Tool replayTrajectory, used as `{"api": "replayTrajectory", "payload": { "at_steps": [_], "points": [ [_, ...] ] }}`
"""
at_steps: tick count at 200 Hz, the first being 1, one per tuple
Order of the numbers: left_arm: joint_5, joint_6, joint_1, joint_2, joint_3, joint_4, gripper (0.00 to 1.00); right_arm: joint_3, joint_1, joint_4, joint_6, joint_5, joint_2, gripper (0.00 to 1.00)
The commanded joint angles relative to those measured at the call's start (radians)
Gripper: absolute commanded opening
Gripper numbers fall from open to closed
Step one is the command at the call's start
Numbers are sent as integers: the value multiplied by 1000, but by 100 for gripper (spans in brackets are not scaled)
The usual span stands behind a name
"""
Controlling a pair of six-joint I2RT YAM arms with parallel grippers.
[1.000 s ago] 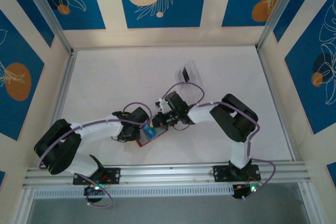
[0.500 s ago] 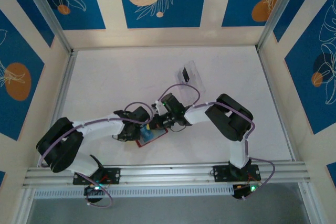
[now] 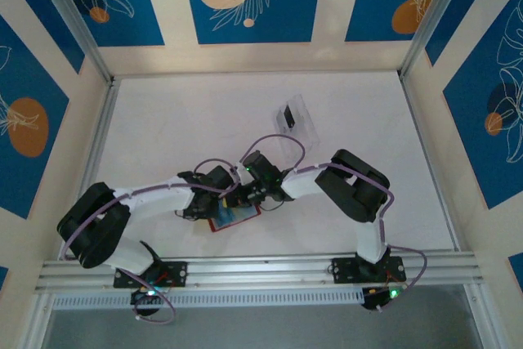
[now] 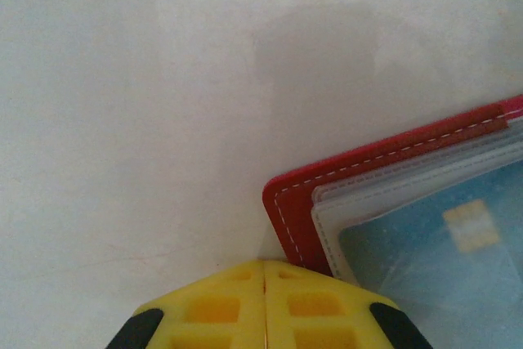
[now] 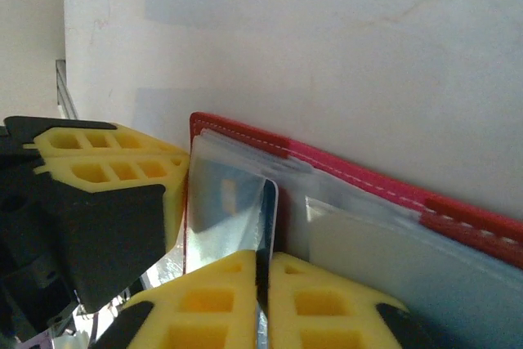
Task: Put the credit cards into the card holder
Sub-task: Insert the credit card into the card slot.
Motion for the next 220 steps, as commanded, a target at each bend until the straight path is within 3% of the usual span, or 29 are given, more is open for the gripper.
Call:
{"api": "replayTrajectory", "payload": {
  "at_steps": [1,40,80,94,128,220],
  "points": [
    [44,10,11,93,-75,265,6,-1,18,-128,-41,21,-35,19],
    [41,5,11,88,-90,271,6,36,4,-292,-119,13,-112,33],
    [43,6,12,83,-95,279,6,54,-1,-404,-161,52,-167,35],
    [45,8,12,84,-95,282,6,63,1,-426,-168,79,-174,29],
    [52,12,11,88,-93,288,6,145,23,-535,-203,172,-126,0],
    [61,21,12,86,-92,295,6,217,60,-600,-214,217,-30,0]
  ]
}}
